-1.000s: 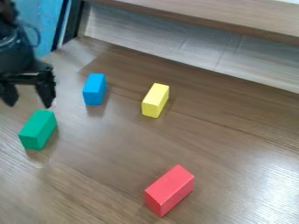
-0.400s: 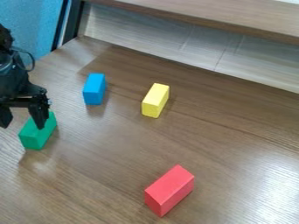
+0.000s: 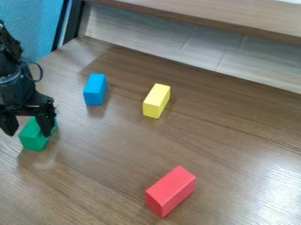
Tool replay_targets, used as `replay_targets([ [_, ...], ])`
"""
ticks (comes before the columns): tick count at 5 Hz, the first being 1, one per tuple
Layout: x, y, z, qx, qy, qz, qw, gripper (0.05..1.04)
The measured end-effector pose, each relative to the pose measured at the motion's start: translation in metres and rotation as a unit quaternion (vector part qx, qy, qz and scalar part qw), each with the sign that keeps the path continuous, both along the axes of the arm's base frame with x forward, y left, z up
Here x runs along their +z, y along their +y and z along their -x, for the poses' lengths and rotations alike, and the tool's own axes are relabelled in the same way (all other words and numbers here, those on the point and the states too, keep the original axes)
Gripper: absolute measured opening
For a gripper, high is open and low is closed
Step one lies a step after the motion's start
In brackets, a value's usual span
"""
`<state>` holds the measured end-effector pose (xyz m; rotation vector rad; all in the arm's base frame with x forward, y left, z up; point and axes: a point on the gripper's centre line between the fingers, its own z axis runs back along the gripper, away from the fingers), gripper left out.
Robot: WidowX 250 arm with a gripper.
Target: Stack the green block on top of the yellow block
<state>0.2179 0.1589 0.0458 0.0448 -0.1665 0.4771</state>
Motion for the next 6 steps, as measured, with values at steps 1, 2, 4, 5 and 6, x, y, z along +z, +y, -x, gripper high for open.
replay_targets([
  [1, -0.006, 0.003, -0.001, 0.003, 0.006, -0.001, 1.0, 1.0],
  [2, -0.011, 0.005, -0.002, 0.003, 0.01, -0.004, 0.9999, 0.967],
  [4, -0.01, 0.006, -0.01, 0.018, -0.019, -0.003, 0.9997, 0.581],
  [5, -0.006, -0.003, -0.019, 0.024, -0.031, 0.023, 0.999, 0.581],
  [6, 0.017, -0.03, -0.053, -0.014, -0.064, 0.047, 0.9968, 0.58],
])
